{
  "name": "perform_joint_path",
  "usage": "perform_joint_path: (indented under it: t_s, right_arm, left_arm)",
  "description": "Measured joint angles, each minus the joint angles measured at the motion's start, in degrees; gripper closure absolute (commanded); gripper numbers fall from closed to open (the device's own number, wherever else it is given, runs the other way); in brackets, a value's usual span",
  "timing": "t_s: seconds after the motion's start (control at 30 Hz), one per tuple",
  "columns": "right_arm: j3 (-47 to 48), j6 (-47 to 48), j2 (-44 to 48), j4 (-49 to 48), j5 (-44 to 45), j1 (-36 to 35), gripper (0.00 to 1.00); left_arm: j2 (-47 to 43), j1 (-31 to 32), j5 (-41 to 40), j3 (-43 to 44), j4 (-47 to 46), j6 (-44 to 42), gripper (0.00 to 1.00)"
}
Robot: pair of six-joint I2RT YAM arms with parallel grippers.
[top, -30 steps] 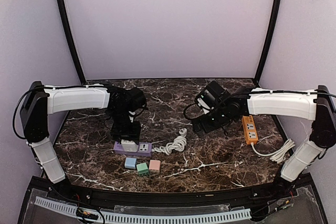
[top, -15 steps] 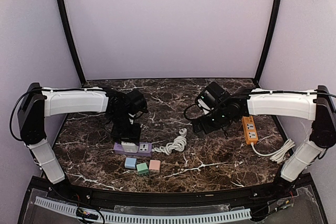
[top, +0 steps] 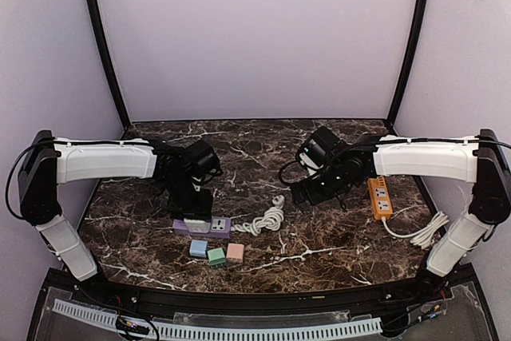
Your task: Insert the plug
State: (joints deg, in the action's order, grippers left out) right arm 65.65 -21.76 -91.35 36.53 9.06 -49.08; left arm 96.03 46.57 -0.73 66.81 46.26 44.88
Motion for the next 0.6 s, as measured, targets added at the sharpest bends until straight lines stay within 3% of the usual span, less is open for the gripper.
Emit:
perform_joint_path:
  t_s: [0.37, 0.6]
  right_arm:
    - [0.0, 0.0, -0.1, 0.1, 0.0, 0.0, 0.02]
    - [0.0, 0.0, -0.1, 0.5, 0.5, 0.0, 0.01]
  left_arm:
    - [2.8, 0.0, -0.9, 3.5, 3.2, -3.5, 0.99]
    - [3.3, 0.2, -0.2, 3.5, 3.3, -0.5, 0.99]
